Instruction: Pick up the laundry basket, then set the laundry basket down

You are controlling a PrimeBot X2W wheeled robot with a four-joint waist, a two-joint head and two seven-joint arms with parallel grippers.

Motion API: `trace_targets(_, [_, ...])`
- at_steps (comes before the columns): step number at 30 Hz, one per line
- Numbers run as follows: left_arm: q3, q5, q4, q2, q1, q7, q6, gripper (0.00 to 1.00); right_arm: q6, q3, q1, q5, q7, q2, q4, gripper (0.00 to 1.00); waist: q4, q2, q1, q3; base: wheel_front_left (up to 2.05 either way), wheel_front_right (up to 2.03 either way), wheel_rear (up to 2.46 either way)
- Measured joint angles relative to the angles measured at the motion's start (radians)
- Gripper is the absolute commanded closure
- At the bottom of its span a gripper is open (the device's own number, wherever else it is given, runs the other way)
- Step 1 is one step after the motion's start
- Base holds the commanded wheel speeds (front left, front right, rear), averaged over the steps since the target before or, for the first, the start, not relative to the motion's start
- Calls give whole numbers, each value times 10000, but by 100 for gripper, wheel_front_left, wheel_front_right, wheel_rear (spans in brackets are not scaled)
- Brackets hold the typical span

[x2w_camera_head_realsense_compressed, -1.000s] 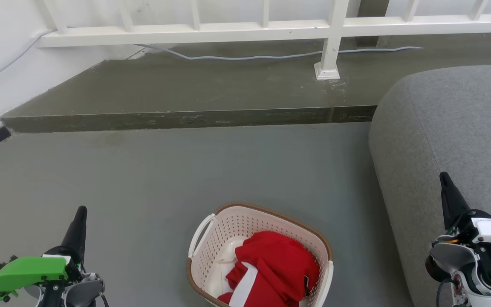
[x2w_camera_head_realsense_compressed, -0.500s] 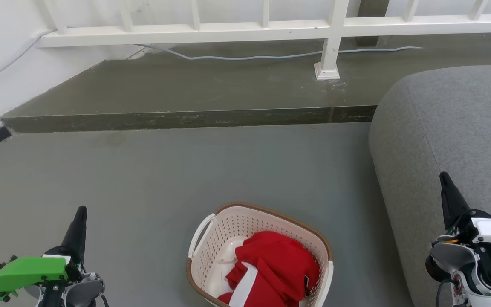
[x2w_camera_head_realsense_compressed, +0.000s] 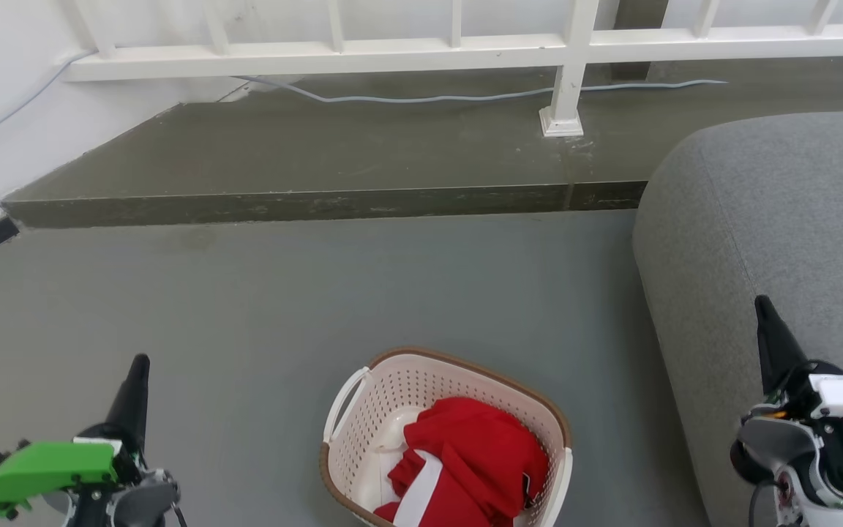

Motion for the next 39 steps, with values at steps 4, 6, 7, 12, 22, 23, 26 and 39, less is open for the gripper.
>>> trace_targets(4, [0,2,290,-113,173,0,13,0,-42,6,217,0,0,119,288,0,-1,0,0,1,0,0,0])
trace_targets(6, [-19,0,420,-211,352,0,17,0,-42,21,409,0,-2,203,433,0,-1,0,0,3,0,0,0])
trace_targets(7, [-38,0,422,-217,391,0,17,0,-42,35,451,0,-6,221,441,0,-1,0,0,4,0,0,0])
trace_targets(12, [-180,2,355,-211,392,-157,17,0,-42,146,450,-13,-59,221,355,0,-8,0,0,16,0,0,0])
trace_targets(22, [-522,349,90,-198,374,-550,17,0,-42,433,414,-343,-295,167,65,0,-22,0,1,43,0,0,0])
trace_targets(23, [-573,437,63,-198,373,-589,17,0,-42,483,406,-407,-339,136,33,0,-23,0,1,46,0,0,0])
trace_targets(26, [-677,723,40,-157,370,-709,17,0,-40,612,383,-690,-470,33,-71,0,-26,0,1,56,0,0,0])
trace_targets(39, [-1327,2276,-2,171,215,-1214,17,0,-40,1659,236,-2040,-1095,-453,-324,0,-36,0,1,95,0,0,0])
